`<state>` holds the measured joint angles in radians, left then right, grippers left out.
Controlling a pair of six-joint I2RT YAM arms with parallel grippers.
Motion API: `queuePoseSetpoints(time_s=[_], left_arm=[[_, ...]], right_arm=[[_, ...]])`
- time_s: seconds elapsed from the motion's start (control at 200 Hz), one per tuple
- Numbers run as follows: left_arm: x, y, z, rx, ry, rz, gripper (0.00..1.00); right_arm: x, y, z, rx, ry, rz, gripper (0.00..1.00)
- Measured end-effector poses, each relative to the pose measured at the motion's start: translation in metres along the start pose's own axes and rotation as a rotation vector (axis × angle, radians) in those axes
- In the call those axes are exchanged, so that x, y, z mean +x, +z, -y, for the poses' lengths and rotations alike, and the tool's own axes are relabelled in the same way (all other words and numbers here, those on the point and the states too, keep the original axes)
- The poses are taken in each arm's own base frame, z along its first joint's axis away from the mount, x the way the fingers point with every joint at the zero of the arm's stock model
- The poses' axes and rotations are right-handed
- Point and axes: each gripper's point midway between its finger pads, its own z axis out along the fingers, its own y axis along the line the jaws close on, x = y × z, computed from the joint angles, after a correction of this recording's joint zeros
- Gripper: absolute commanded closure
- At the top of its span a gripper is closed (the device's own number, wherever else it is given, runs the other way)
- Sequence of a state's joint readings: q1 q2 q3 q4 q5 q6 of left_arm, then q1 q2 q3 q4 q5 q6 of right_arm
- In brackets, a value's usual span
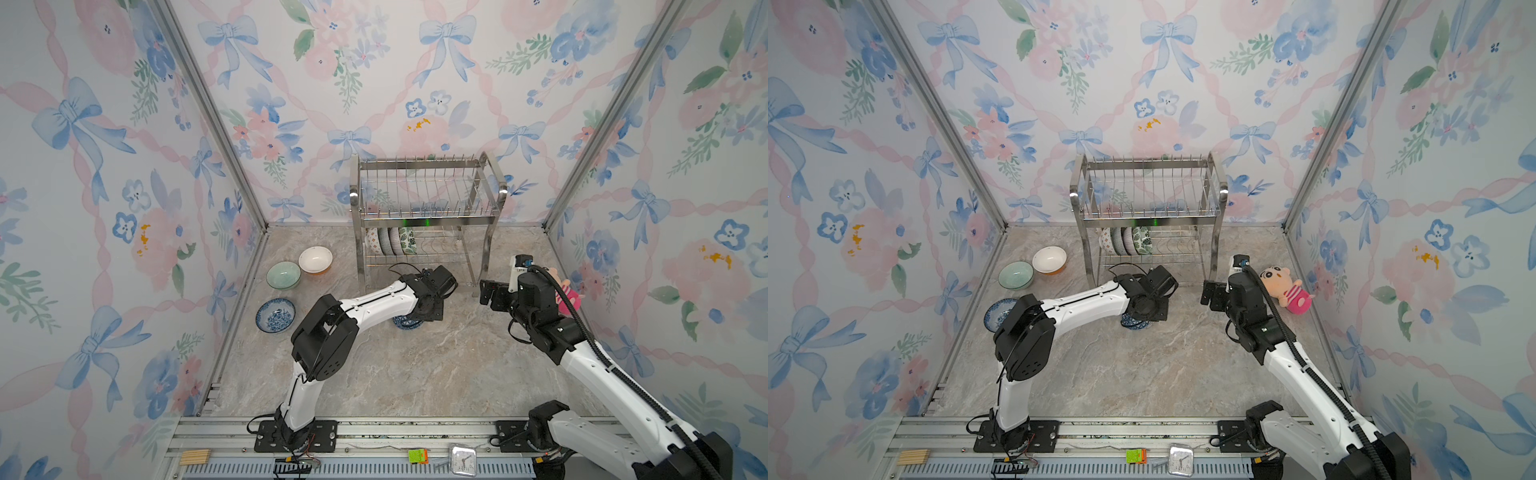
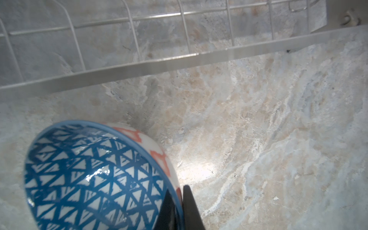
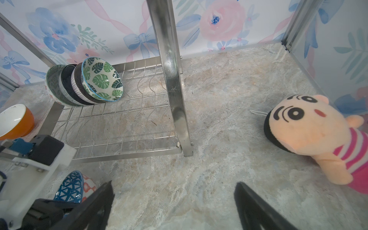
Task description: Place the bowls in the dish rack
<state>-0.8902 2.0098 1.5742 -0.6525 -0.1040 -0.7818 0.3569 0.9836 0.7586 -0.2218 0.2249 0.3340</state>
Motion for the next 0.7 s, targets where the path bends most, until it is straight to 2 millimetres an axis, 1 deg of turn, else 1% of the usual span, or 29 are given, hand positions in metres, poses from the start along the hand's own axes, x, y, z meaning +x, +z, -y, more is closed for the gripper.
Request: queuePoseSetpoints(time_s=[0.075, 0.195, 0.305, 0.385, 0.545, 0.7], left_arm=[[0.003, 0.001, 0.002, 0.011, 0.007, -0.013, 0.84], [0.009, 0.006, 0.005, 0.017, 0.021, -0.036, 0.76], [0.014, 0.01, 0.008, 0.02, 0.04, -0.05, 0.71], [0.015, 0.01, 0.011, 0.026, 0.06, -0.052, 0.7], [0.011, 0.006, 0.017, 0.04, 0.081, -0.039, 0.68], [0.01, 0.005, 0.018, 0.042, 0.096, -0.035, 0.66]], right_arm=[[0.0, 0.0, 0.002, 0.002, 0.004, 0.0, 0.04], [0.004, 0.002, 0.004, 0.003, 0.013, -0.012, 0.04], [0.005, 0.002, 0.004, -0.001, 0.017, -0.015, 0.03], [0.006, 0.003, 0.003, -0.004, 0.021, -0.017, 0.03], [0.009, 0.007, 0.004, -0.002, 0.026, -0.031, 0.03], [0.011, 0.008, 0.005, -0.002, 0.029, -0.035, 0.03]])
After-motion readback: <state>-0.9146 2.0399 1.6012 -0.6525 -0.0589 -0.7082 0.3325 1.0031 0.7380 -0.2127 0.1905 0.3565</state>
